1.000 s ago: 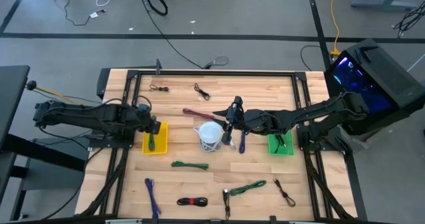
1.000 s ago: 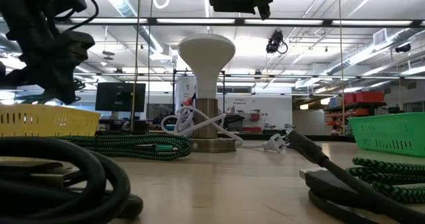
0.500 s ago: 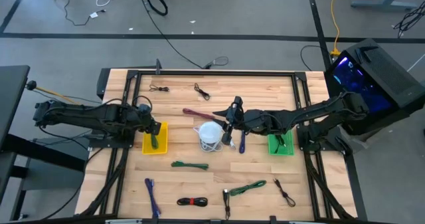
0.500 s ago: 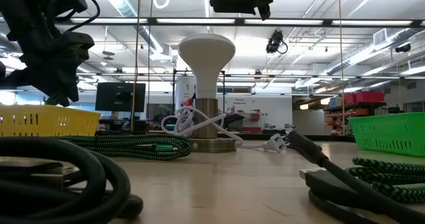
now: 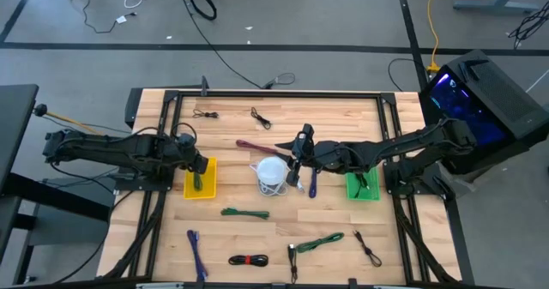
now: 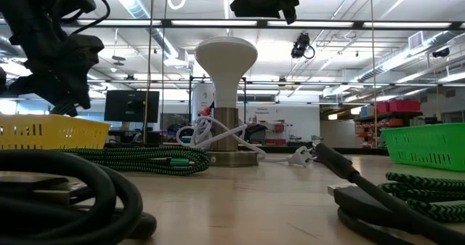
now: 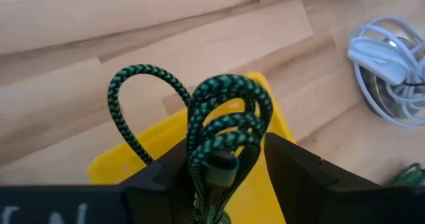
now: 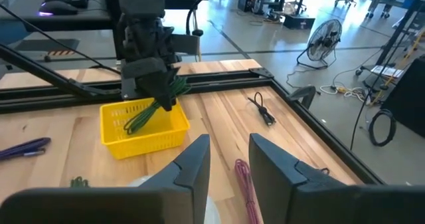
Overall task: Pick & Place USB Port
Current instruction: Put the green charger cable into the yellow bin, then put the pink charger cable into the yellow bin, then put the black charger cable into the green bin
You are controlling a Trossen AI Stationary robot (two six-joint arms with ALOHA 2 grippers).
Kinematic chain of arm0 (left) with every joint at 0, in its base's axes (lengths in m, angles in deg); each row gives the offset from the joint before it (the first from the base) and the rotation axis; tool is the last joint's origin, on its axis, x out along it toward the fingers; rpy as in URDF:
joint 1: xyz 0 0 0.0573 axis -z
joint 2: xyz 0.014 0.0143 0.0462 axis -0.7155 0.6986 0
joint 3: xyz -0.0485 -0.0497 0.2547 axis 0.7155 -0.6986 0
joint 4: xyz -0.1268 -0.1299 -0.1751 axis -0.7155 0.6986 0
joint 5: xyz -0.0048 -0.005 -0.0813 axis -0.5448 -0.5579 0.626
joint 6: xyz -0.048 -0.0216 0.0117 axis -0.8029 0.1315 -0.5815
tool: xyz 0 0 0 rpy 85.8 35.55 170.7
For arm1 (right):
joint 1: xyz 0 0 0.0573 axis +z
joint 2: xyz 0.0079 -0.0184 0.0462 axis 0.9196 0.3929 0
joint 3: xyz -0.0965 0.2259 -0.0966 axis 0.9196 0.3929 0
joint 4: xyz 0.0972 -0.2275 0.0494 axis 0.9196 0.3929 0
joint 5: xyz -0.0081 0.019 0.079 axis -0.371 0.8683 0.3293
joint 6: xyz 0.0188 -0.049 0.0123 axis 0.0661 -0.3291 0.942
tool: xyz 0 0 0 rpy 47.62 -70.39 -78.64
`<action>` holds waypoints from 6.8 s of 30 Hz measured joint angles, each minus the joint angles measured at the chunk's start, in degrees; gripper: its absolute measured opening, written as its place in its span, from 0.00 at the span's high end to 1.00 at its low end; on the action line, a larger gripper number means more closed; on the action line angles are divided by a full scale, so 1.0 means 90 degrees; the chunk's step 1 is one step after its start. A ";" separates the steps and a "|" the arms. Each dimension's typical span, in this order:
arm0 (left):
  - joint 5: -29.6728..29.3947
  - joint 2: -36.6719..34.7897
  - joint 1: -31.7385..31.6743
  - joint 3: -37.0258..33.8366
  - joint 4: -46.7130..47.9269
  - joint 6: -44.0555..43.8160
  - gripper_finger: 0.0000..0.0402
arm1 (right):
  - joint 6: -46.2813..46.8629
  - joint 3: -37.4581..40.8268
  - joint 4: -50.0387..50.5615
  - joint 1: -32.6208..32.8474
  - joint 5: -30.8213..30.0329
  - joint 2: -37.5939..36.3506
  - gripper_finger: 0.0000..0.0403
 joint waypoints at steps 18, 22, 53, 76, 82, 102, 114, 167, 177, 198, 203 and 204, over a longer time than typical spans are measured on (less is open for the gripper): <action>-0.0037 -0.0012 -0.0121 0.0010 -0.0614 0.0617 0.41 | 0.0010 0.0000 0.0061 -0.0123 0.0005 0.0000 0.74; 0.0524 0.0002 -0.0108 0.0012 -0.0244 0.0397 0.42 | 0.0047 0.0000 0.0118 -0.0123 0.0010 0.0000 0.74; -0.1082 0.0574 -0.0841 0.0277 -0.2272 0.4783 0.42 | 0.0160 0.0000 0.0102 -0.0174 0.0007 0.0002 0.74; 0.1253 0.4780 -0.2368 0.1462 -0.4164 0.9993 0.42 | 0.0542 0.0000 0.0051 -0.0174 0.0012 0.0002 0.74; 0.1531 0.5739 -0.2351 0.2163 -0.3668 1.0336 0.42 | 0.0632 0.0000 0.0094 -0.0174 0.0009 0.0002 0.74; 0.1847 0.6751 -0.2620 0.2768 -0.2933 1.0141 0.93 | 0.0685 0.0000 0.0289 -0.0174 0.0019 0.0005 0.74; 0.1599 0.5155 -0.3124 0.2756 -0.1429 0.8079 0.93 | 0.0687 0.0000 0.0444 -0.0174 0.0008 0.0005 0.74; -0.0157 0.1130 0.2863 0.0410 0.0625 -0.3639 0.83 | 0.0328 0.0000 0.0631 -0.0392 0.0002 0.0005 0.74; -0.0463 0.1250 0.2844 0.0432 0.0646 -0.2819 0.53 | 0.0344 0.0001 0.0665 -0.0400 0.0005 0.0005 0.74; -0.3225 0.1080 -0.0322 0.2798 0.3333 0.3667 0.56 | 0.0515 0.0000 0.0519 -0.0400 0.0007 0.0005 0.74; -0.2262 0.1090 -0.2204 0.2724 0.1952 0.6367 0.56 | 0.0517 0.0002 0.0247 -0.0400 0.0019 0.0005 0.74; -0.2032 0.1097 -0.2555 0.2665 0.1616 0.6914 0.56 | 0.0519 0.0002 0.0244 -0.0400 0.0019 0.0005 0.74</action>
